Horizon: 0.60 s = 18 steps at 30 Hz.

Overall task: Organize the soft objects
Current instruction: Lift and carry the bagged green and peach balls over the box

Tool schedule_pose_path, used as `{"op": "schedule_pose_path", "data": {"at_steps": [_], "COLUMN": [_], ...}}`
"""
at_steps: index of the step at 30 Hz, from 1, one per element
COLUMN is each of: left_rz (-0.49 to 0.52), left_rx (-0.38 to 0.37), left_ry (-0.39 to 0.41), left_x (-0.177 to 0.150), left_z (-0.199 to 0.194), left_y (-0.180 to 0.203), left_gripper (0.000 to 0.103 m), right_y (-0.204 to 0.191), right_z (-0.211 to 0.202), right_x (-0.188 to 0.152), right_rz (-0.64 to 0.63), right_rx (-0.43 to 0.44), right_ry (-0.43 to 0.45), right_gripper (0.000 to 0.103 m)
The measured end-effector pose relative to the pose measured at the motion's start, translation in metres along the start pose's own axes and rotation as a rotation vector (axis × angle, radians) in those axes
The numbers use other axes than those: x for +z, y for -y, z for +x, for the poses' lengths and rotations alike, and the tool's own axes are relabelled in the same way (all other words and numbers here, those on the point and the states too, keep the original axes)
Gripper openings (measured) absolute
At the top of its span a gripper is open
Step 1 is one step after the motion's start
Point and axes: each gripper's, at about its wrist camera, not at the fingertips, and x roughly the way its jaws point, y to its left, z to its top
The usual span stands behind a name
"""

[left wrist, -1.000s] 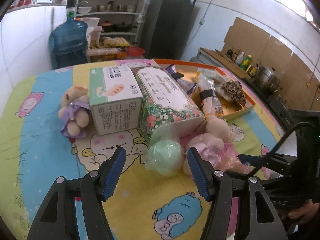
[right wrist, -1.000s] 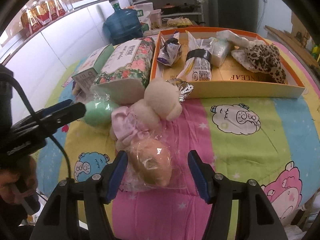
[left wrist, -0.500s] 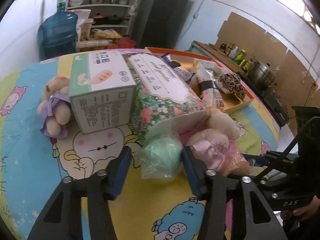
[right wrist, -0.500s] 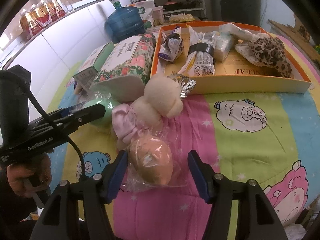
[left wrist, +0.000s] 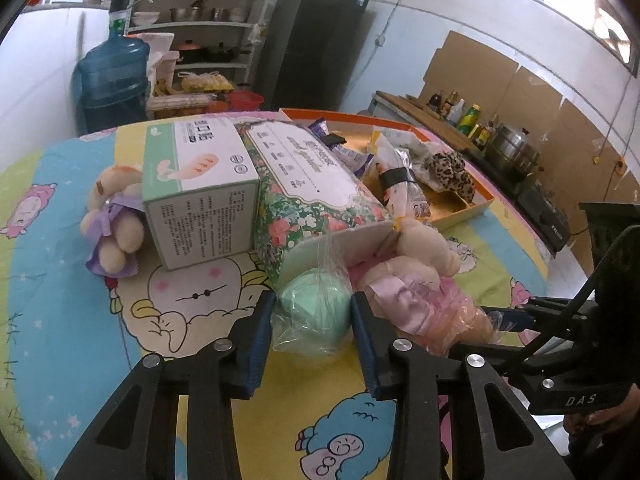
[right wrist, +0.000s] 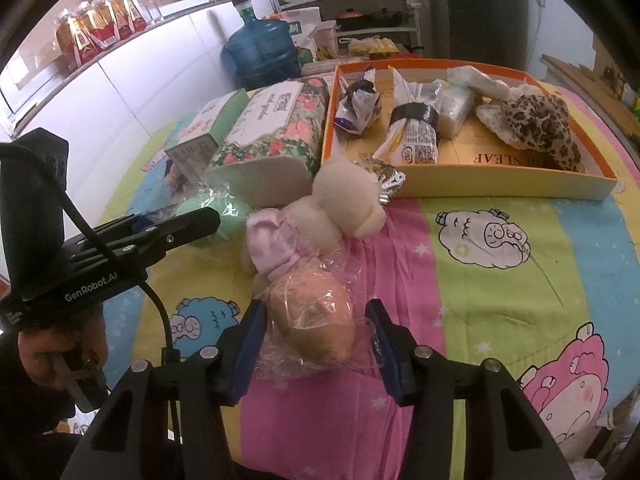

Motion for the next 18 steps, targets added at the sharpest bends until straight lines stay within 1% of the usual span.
{"op": "schedule_pose_path", "data": {"at_steps": [9, 15, 18], "left_rz": [-0.002, 0.029, 0.046], "left_rx": [0.005, -0.005, -0.008], "left_ry": [0.035, 0.075, 0.094], "left_x": [0.0, 0.007, 0.013], "left_z": [-0.028, -0.05, -0.058], "left_y": [0.004, 0.018, 0.028], "left_gripper": [0.039, 0.039, 0.039], "right_y": [-0.007, -0.005, 0.0], "right_z": [-0.019, -0.045, -0.057], "right_x": [0.001, 0.006, 0.009], "right_rz": [0.003, 0.024, 0.032], "right_rx": [0.018, 0.026, 0.016], "right_ry": [0.048, 0.118, 0.152], "right_gripper": [0.051, 0.051, 0.051]}}
